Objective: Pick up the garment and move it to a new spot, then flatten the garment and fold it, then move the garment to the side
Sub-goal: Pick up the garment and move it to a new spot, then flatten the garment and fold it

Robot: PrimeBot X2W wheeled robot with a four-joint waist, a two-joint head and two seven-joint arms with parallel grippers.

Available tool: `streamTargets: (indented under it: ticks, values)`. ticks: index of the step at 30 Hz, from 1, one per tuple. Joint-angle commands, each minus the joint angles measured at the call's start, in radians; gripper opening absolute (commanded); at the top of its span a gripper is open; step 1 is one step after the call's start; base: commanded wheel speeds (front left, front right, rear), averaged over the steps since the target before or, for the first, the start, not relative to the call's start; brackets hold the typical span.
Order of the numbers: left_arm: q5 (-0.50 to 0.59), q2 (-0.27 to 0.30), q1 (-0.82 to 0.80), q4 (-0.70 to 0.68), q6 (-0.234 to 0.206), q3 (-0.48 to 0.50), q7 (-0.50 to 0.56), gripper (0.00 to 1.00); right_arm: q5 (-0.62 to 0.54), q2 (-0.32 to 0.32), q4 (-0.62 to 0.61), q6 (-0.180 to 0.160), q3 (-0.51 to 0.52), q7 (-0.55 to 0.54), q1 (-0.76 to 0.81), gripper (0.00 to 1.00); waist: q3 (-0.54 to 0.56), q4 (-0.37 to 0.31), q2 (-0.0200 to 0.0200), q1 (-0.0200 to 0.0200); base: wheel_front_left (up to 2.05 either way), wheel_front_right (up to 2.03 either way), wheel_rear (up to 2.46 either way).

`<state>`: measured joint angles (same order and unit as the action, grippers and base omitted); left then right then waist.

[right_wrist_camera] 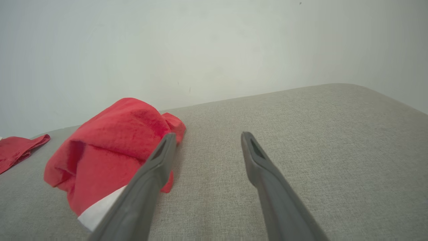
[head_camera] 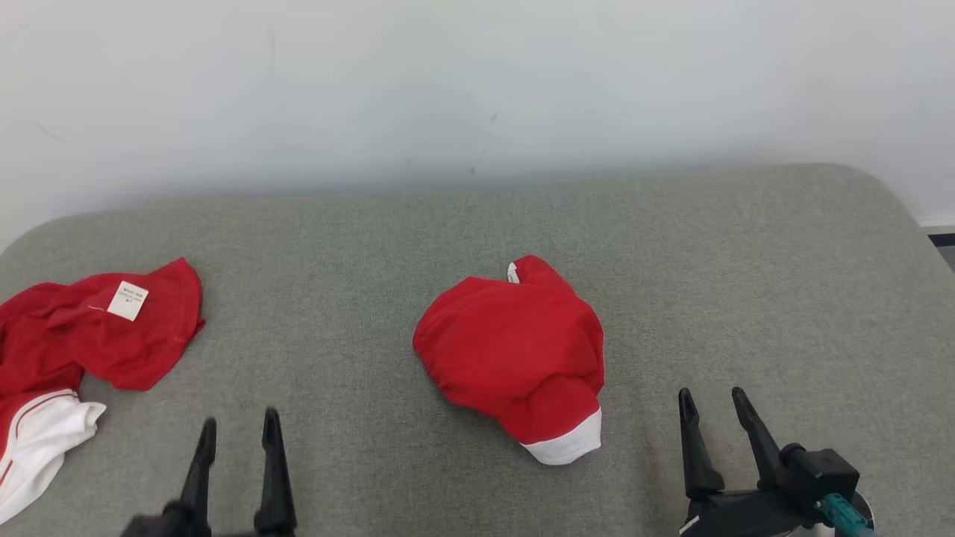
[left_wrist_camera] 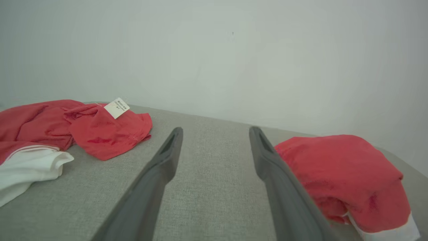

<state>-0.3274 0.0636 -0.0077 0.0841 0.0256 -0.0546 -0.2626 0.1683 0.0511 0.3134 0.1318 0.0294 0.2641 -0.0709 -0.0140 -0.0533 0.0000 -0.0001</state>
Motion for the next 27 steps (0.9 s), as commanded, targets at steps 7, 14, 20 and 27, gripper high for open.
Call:
streamTargets:
  ticks: [7, 14, 20, 27]
  values:
    - [0.097, -0.01, 0.104, 0.038, 0.025, 0.07, -0.003, 1.0, -0.038, -0.002, 0.005, -0.002, 0.003, 0.001, 0.051, 1.0, 0.023, -0.004, 0.0, 0.0001, 0.0, 0.0, 0.0]
    - [0.132, -0.013, 0.153, 0.057, 0.053, 0.099, -0.003, 1.0, -0.075, -0.001, 0.013, -0.002, 0.013, 0.0, 0.08, 1.0, 0.035, -0.001, 0.0, 0.0001, 0.0, 0.0, 0.0]
    - [0.141, -0.013, 0.167, 0.076, 0.062, 0.108, -0.003, 1.0, -0.087, -0.001, 0.008, -0.002, 0.018, -0.008, 0.087, 1.0, 0.036, -0.003, 0.0, 0.0001, 0.0, 0.0, 0.0]
    - [0.134, -0.014, 0.165, 0.087, 0.068, 0.103, -0.003, 1.0, -0.076, -0.001, 0.004, -0.002, 0.012, -0.013, 0.088, 1.0, 0.028, -0.006, 0.0, 0.0001, 0.0, 0.0, 0.0]
